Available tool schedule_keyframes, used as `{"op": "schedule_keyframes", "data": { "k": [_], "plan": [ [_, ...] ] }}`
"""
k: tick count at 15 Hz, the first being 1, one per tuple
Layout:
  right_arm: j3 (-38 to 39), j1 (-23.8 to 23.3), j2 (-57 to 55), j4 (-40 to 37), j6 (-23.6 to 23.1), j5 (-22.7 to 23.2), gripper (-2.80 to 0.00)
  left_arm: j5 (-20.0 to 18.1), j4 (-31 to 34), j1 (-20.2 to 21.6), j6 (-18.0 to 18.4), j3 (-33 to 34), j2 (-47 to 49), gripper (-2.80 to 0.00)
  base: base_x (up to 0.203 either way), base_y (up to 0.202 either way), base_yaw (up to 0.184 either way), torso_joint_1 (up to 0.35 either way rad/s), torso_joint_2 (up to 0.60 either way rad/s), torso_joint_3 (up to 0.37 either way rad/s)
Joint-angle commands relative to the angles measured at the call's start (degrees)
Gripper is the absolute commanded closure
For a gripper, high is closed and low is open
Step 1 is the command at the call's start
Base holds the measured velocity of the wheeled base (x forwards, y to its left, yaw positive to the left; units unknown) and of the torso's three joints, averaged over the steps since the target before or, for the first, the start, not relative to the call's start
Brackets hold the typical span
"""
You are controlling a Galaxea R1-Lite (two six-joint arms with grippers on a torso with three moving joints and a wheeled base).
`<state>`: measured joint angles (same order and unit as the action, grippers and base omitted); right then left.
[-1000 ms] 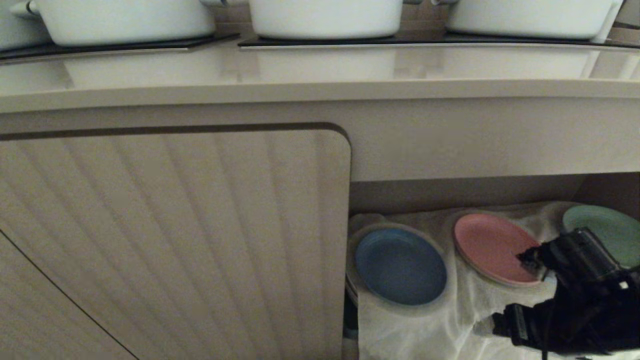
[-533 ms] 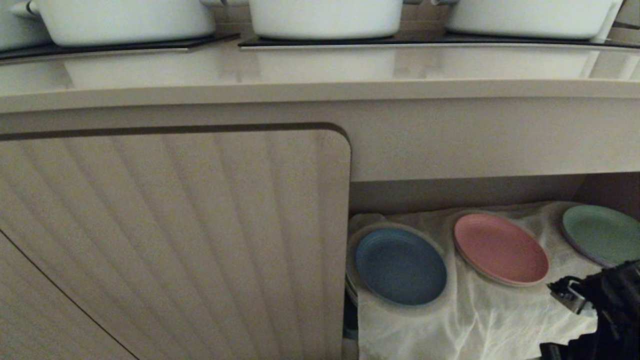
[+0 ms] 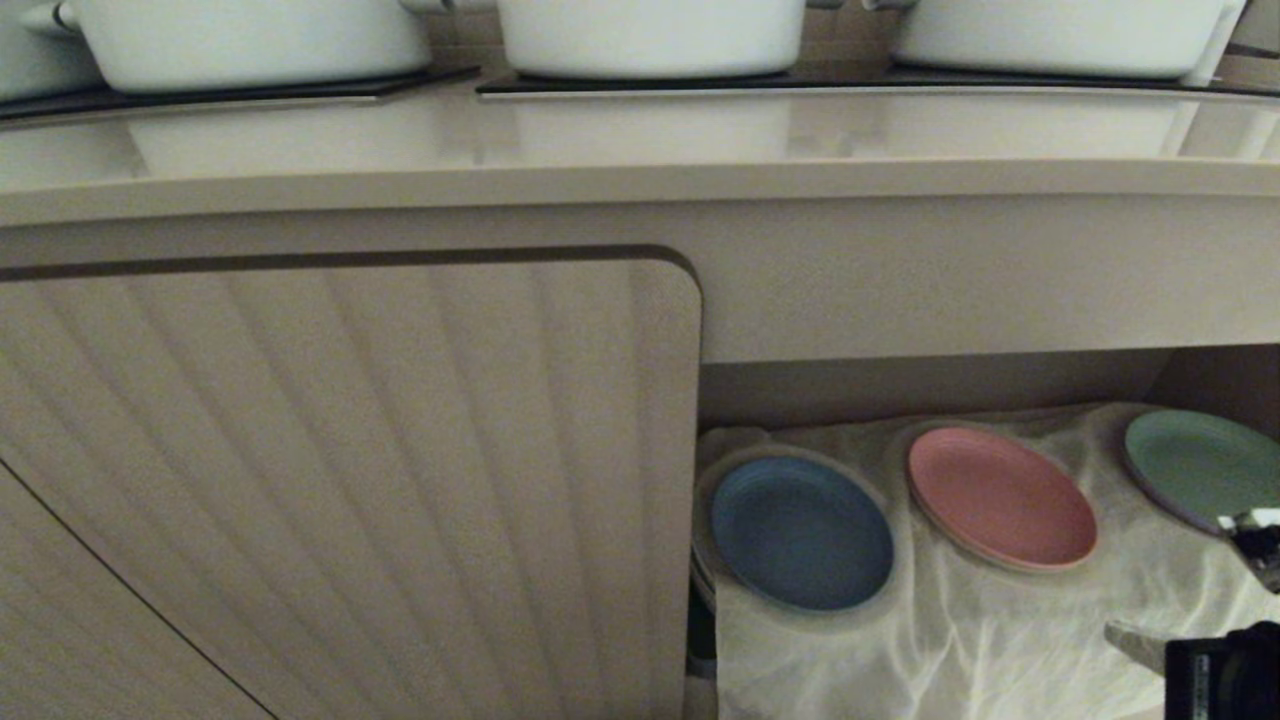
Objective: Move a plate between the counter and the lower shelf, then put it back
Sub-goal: Pick up the plate in the cupboard
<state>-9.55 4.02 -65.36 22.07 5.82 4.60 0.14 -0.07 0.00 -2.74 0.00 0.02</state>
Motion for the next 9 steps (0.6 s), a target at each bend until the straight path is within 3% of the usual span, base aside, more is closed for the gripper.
{"op": "schedule_keyframes", "data": {
  "k": [1,3,5,9],
  "plan": [
    [8.3,-1.7,8.2,16.8,-3.0,0.1,0.00,0.0,0.0,0.0,-0.1,0.0,0.0,0.00,0.000,0.000,0.000,0.000,0.00,0.000],
    [9.4,-3.9,13.5,22.5,-5.0,-0.1,0.00,0.0,0.0,0.0,-0.1,0.0,0.0,0.00,0.000,0.000,0.000,0.000,0.00,0.000],
    [9.5,-5.7,18.8,23.0,-6.7,0.0,0.00,0.0,0.0,0.0,-0.1,0.0,0.0,0.00,0.000,0.000,0.000,0.000,0.00,0.000],
    [9.5,-6.2,38.8,8.3,-7.8,-0.2,0.00,0.0,0.0,0.0,-0.1,0.0,0.0,0.00,0.000,0.000,0.000,0.000,0.00,0.000]
  ]
}}
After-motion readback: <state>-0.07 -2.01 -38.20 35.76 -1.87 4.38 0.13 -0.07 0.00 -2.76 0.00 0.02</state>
